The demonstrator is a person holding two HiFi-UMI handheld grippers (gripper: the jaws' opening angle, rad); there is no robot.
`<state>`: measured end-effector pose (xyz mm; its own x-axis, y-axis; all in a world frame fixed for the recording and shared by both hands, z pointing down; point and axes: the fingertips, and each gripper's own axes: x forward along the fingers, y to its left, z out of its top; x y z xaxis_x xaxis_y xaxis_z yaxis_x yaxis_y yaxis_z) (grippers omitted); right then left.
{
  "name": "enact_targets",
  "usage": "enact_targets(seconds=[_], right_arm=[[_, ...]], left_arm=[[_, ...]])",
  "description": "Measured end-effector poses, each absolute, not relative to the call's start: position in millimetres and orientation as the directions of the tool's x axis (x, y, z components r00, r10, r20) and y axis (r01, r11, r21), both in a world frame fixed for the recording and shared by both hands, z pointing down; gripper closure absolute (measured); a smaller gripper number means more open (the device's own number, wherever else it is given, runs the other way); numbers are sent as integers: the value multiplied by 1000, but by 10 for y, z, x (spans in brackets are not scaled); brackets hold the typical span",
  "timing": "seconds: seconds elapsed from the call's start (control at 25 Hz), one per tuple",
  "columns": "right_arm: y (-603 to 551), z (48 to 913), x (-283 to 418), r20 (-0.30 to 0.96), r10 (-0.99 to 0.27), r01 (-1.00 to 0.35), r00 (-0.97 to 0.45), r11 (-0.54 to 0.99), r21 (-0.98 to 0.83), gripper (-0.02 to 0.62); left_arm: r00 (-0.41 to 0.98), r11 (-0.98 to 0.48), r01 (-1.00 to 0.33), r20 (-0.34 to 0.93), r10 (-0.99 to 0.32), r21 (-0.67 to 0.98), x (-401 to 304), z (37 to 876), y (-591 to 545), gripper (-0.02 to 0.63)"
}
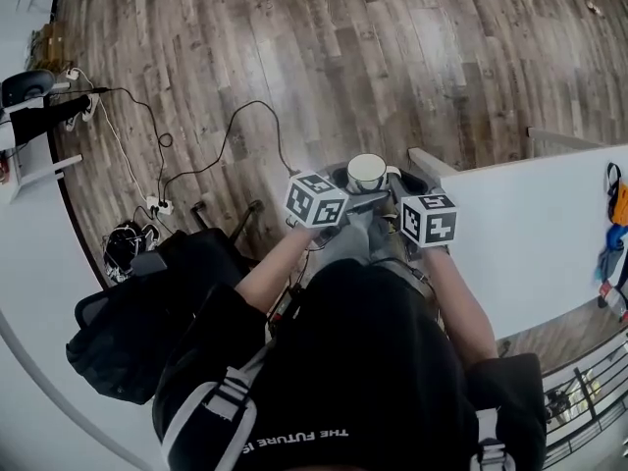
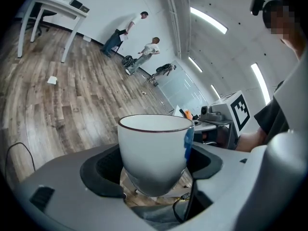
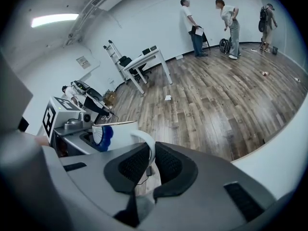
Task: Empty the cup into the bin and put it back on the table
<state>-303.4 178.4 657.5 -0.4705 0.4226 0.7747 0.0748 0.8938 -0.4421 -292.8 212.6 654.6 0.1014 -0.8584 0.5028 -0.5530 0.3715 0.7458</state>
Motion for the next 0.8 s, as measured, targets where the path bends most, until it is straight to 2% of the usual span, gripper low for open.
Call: enact_targets(seconds=[0.8], right_arm=[[1848, 6758, -3096, 793, 433, 53, -428, 888, -456, 548]], left_arm=[[109, 392, -508, 509, -854, 767, -2990, 6712, 2187, 210]])
